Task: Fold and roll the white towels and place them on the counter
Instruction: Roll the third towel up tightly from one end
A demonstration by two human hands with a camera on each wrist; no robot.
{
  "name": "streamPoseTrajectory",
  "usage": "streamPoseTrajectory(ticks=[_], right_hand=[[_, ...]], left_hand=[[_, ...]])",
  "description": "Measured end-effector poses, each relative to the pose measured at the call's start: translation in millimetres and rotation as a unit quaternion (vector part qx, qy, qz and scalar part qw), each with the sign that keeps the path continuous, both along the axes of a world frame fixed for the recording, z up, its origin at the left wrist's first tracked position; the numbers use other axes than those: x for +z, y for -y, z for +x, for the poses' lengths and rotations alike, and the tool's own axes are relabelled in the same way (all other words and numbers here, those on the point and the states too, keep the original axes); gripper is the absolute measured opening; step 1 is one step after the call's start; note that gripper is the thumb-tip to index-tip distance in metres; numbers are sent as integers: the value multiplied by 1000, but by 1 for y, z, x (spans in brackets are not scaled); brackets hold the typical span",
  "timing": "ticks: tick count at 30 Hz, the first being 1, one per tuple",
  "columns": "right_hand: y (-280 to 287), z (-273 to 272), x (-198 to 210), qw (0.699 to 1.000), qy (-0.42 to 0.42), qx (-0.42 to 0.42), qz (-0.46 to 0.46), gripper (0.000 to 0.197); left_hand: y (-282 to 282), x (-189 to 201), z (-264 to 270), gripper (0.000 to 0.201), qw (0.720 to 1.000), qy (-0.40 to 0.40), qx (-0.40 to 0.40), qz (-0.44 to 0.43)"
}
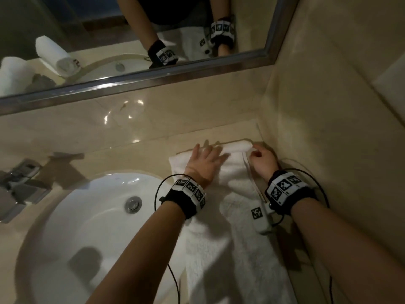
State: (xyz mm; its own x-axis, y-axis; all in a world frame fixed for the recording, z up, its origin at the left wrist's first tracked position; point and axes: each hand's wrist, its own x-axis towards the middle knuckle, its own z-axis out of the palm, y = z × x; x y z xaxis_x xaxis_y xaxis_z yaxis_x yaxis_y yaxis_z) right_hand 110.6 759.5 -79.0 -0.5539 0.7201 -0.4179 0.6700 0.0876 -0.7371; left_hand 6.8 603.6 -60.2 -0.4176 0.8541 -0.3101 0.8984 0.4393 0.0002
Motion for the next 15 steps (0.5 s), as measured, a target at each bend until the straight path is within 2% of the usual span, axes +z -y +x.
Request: streamPoseTrajectory(ticks=[2, 5, 11, 15], right_hand=[[-4, -5, -5, 1000, -8, 5, -1, 39], [-8, -13, -11, 1000, -4, 9, 23, 40], [-15, -29, -20, 998, 5, -2, 67, 43], [-27, -52, -18, 993, 50, 49, 96, 48]], left_hand=[[-3, -3, -11, 54, 999, 4, 17, -42], [-12, -4, -29, 58, 994, 38, 102, -31], [-32, -5, -45, 72, 986, 56, 157, -13], [-38, -10, -49, 70, 986, 2, 168, 9]])
